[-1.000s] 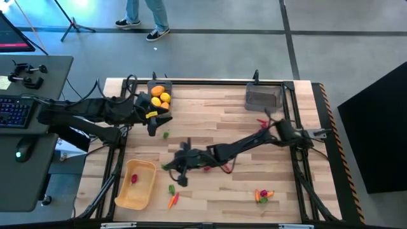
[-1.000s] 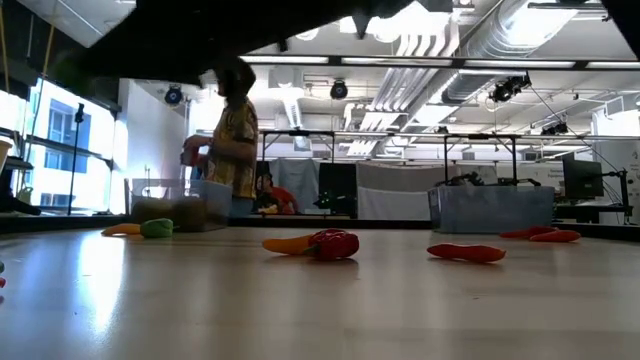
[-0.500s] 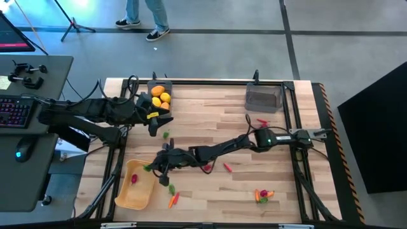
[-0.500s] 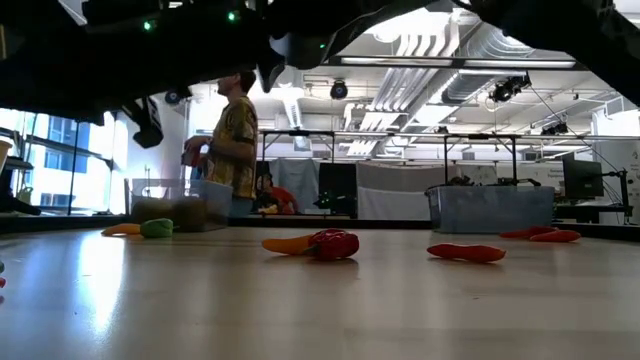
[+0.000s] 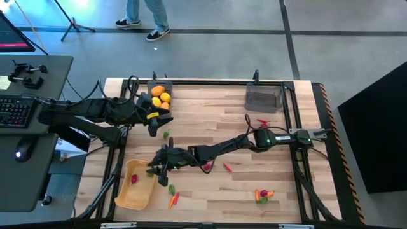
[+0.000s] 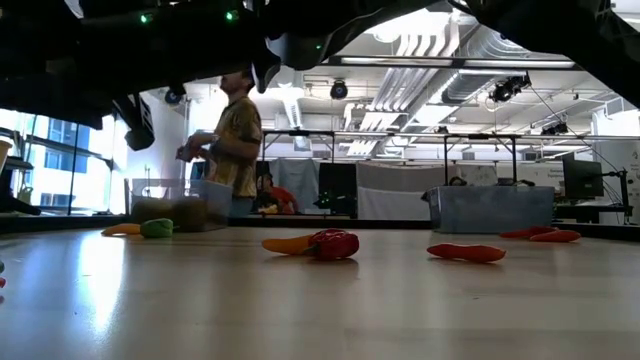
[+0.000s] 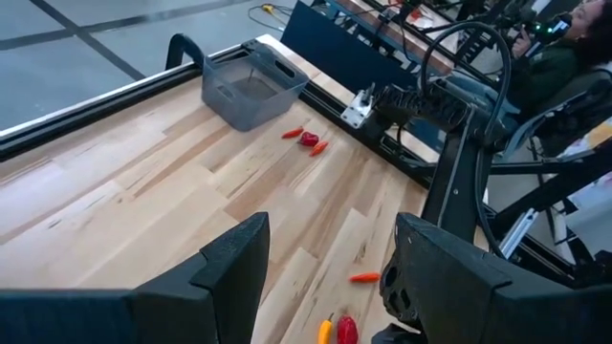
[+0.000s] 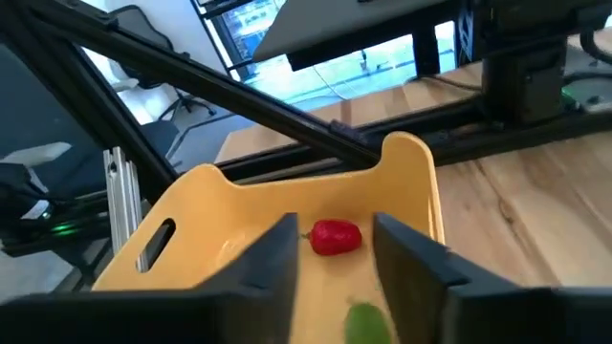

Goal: Sort produce into baskets
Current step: Put the center green bell pepper into the yellow bin, then put the bottom left green bell pepper into the yellow bin

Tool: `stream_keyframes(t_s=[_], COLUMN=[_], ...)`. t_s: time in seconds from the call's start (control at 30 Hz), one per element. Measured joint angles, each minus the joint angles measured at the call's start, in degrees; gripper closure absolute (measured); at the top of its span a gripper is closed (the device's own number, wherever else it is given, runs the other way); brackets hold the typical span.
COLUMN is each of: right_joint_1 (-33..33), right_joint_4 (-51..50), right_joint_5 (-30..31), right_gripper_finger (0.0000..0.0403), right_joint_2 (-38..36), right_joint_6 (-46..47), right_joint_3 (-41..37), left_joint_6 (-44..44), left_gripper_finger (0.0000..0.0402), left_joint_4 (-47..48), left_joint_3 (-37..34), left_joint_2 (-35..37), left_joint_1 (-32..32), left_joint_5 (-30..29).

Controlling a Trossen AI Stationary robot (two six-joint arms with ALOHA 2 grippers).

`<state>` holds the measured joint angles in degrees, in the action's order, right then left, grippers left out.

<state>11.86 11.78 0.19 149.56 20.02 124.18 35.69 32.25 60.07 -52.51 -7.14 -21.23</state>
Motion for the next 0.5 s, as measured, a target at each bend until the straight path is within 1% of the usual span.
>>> stream_keyframes(t_s=[0.07, 0.13, 0.2, 0.27, 0.3, 0.37, 0.43, 0.5], right_joint_1=[-0.19, -0.54, -1.1, -1.76, -2.04, -2.68, -3.35, -3.72], right_joint_4=[-0.94, -4.3, -9.16, -17.12, -19.98, -23.6, -28.92, -33.34], right_joint_5=[-0.74, -3.16, -4.22, -5.06, -5.37, -6.05, -7.25, -8.35], right_gripper_finger=[0.024, 0.0214, 0.0201, 0.0203, 0.0209, 0.0232, 0.027, 0.0319], right_joint_2=[0.0, 0.0, 0.0, 0.0, -0.59, -3.82, -6.92, -9.54], right_joint_6=[-1.48, -3.94, -6.91, -11.18, -13.73, -17.22, -19.6, -21.81], right_joint_3=[1.0, 3.45, 6.55, 10.59, 10.93, 7.28, 4.3, 0.92], left_joint_6=[-0.4, -0.47, -0.75, -1.34, -1.41, -1.43, -1.45, -1.68], left_gripper_finger=[0.0188, 0.0188, 0.0188, 0.0188, 0.0188, 0.0188, 0.0188, 0.0188], left_joint_4=[0.0, 0.02, 0.02, 0.02, 0.04, 0.04, 0.01, 0.08], left_joint_3=[-0.02, -0.02, -0.02, -0.02, -0.02, -0.02, -0.02, -0.02], left_joint_2=[0.0, 0.0, 0.02, 0.02, 0.06, 0.38, 0.91, 1.45], left_joint_1=[0.0, 0.0, 0.0, 0.0, 0.0, 0.0, 0.0, -0.02], left_joint_5=[0.01, 0.0, 0.0, 0.02, 0.04, 0.14, 0.16, 0.15])
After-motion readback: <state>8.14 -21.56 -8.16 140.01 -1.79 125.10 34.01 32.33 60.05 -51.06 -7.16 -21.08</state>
